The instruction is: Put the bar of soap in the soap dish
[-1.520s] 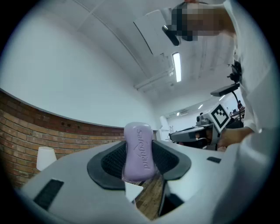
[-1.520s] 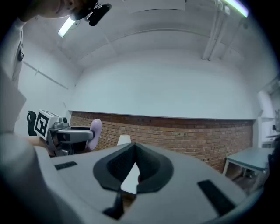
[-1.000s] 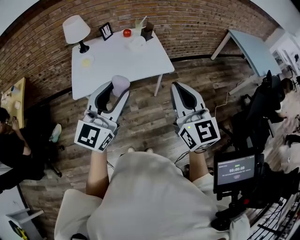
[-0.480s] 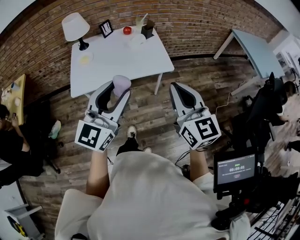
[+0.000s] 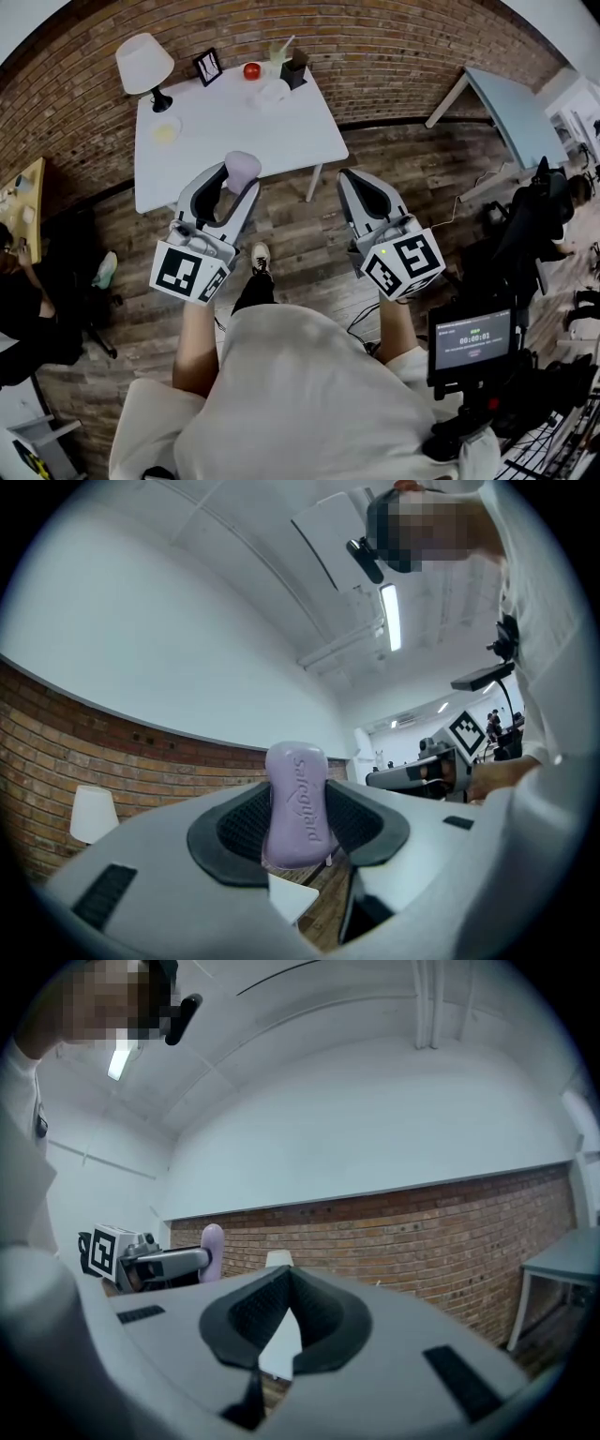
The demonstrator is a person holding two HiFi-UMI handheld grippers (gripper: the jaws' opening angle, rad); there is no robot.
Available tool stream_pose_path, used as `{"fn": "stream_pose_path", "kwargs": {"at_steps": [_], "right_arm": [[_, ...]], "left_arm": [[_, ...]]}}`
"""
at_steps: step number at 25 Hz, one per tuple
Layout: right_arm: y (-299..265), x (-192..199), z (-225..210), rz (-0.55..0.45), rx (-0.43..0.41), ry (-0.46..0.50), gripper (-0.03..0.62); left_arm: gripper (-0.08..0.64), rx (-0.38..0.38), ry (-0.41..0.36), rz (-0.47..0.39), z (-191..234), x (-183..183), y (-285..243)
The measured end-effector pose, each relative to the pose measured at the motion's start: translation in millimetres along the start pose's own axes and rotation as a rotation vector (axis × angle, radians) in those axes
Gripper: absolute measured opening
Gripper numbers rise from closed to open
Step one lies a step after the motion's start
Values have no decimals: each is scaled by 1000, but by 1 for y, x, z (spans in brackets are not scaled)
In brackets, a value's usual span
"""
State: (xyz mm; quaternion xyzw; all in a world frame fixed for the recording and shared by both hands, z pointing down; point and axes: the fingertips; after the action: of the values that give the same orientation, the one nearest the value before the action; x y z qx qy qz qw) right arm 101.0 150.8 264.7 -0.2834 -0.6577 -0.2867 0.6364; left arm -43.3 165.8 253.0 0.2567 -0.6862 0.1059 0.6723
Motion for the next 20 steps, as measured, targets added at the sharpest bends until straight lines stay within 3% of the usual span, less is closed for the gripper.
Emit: {"fn": "stream_pose_path", "kwargs": {"at_steps": [8, 20], "right_arm": [[-70, 6, -48, 15, -27, -4, 3], [-138, -2, -84, 9, -10, 41, 5]], "left_arm": [[189, 3, 9, 16, 56, 26, -66], [189, 20, 35, 33, 114, 44, -122]]}}
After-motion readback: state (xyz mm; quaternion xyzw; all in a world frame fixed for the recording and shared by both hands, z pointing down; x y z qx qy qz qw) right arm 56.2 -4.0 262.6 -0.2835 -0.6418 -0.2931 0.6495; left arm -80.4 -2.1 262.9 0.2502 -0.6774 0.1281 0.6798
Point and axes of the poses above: the fingertips, and each gripper's own axes: y backward along the fingers, z to its left, x out of its underside, and after that the axes turned 7 degrees about -x, right-handed
